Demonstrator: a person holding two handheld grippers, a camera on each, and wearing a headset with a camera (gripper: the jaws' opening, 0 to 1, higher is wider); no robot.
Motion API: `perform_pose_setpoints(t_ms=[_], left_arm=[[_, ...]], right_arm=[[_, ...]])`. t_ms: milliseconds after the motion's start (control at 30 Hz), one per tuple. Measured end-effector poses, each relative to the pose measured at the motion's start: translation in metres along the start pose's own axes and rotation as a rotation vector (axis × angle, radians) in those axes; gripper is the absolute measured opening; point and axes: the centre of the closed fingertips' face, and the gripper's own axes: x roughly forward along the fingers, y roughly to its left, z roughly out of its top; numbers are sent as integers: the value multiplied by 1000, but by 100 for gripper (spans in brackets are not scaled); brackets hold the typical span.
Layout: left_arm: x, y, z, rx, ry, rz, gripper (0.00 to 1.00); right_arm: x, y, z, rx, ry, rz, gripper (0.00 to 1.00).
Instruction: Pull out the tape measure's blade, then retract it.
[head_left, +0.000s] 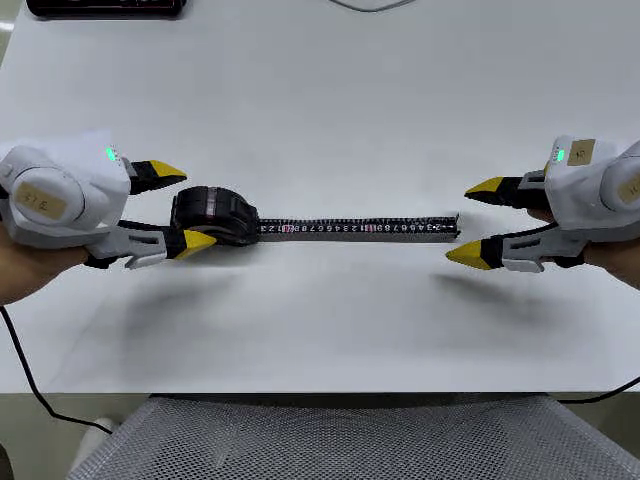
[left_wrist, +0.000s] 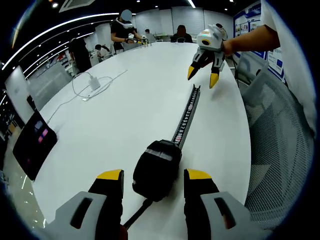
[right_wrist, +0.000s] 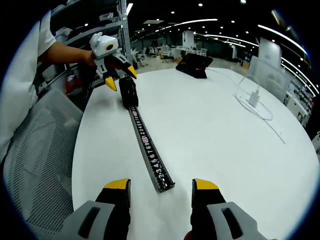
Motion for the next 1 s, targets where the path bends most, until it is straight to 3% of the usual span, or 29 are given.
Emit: perform_pose_setpoints(t_ms=[533,1000], left_arm=[[-22,-6,5,-139,-104,98,49],[-49,-10,1,-221,-152,183,61]], right_arm=[[-13,9,9,21,-47,-69,54],[-28,15,17,60,-94,-139,64]])
